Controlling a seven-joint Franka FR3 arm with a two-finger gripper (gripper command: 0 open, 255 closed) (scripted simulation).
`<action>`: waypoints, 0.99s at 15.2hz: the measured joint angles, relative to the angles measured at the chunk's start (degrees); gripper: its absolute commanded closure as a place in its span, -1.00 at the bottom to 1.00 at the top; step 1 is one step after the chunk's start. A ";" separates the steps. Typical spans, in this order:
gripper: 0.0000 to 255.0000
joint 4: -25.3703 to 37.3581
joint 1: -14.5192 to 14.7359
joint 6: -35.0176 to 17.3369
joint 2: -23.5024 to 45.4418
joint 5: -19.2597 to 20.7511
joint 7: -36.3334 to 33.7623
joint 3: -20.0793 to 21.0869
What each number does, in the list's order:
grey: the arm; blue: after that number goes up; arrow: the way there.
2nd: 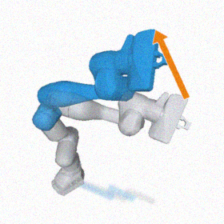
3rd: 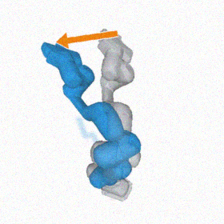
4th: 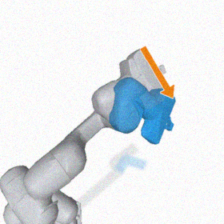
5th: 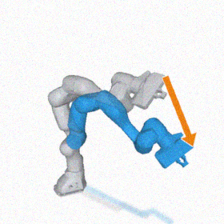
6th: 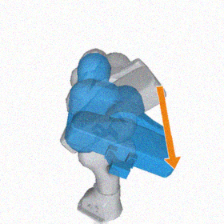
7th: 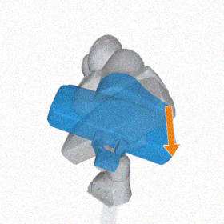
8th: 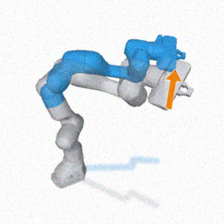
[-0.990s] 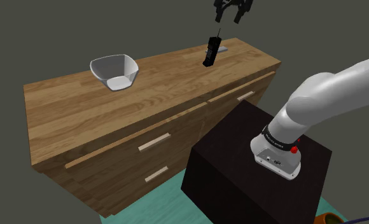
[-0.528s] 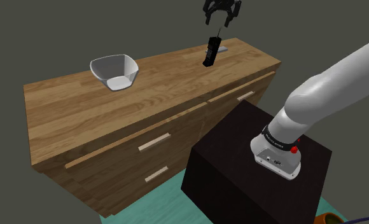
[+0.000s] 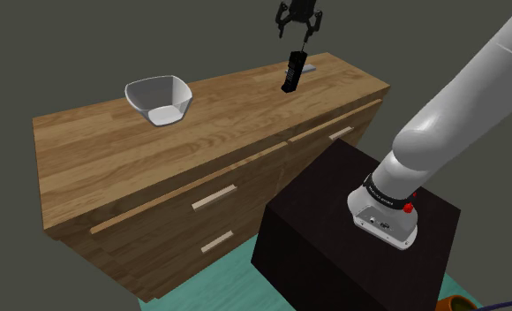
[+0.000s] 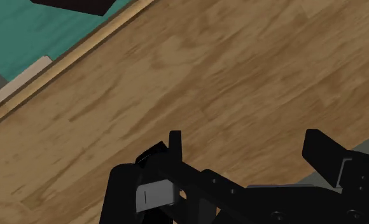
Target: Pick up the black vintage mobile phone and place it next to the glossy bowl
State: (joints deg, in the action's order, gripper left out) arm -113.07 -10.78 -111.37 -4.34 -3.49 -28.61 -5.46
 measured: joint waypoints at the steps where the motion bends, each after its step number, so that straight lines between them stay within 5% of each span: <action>1: -1.00 0.49 -0.29 -0.73 1.43 -0.18 -0.99 -0.26; 15: -1.00 22.49 -7.27 -1.63 27.50 -5.76 -10.27 -5.86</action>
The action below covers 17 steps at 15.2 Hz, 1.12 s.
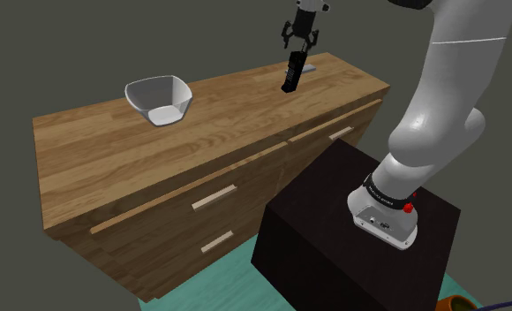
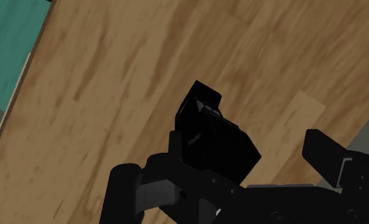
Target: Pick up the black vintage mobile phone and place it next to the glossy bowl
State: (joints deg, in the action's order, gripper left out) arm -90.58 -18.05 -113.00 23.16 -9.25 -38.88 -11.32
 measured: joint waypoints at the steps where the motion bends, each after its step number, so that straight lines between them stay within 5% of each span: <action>1: -1.00 0.75 -0.39 0.08 0.86 -0.25 -0.25 -0.21; 15: -1.00 -2.13 -0.55 -5.02 3.22 -1.10 -0.13 -0.06; 16: 1.00 -2.13 -0.55 -5.02 3.22 -1.10 -0.13 -0.06; 17: 1.00 -2.13 -0.55 -5.02 3.22 -1.10 -0.13 -0.06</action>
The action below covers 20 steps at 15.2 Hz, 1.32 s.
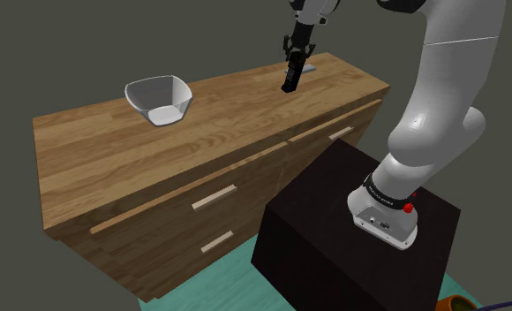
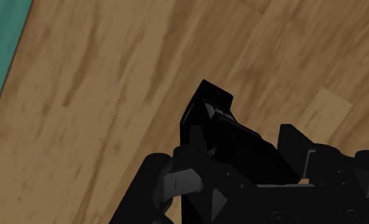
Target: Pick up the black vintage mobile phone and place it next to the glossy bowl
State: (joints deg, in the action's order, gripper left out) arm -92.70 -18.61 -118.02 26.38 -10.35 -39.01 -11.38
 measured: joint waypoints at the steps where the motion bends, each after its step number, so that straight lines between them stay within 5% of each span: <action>1: 1.00 0.01 0.01 0.00 -0.01 -0.01 0.00 0.01; 10: 1.00 0.17 0.02 0.31 -0.13 0.05 -0.07 -0.01; 20: 1.00 4.57 0.05 6.72 -2.23 0.83 -0.97 -0.35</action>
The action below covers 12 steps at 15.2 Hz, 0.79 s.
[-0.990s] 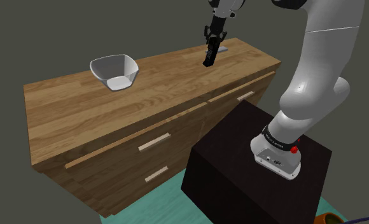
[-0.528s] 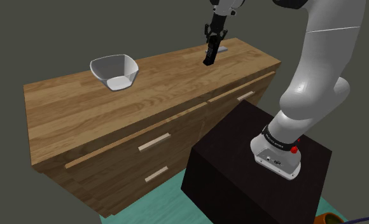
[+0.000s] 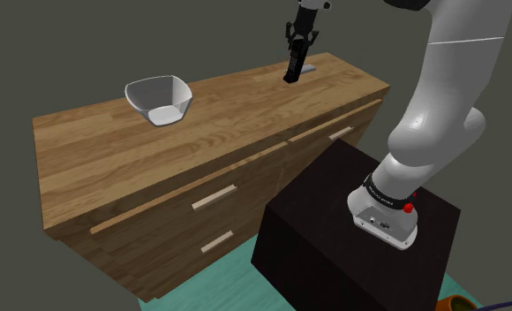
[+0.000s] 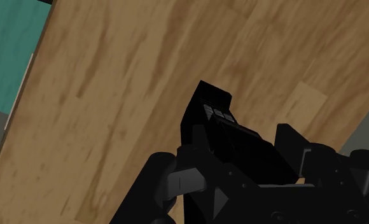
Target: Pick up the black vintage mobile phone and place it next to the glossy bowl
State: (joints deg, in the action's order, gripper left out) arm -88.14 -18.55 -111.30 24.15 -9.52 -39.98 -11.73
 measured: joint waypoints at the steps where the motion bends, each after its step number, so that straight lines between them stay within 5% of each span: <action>1: 1.00 0.19 0.02 0.53 -0.34 0.09 -0.07 -0.03; 12: 1.00 6.87 -0.24 8.19 -1.38 0.58 -0.83 -0.27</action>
State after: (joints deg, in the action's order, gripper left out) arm -81.26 -18.79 -103.10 22.77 -8.95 -40.81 -11.99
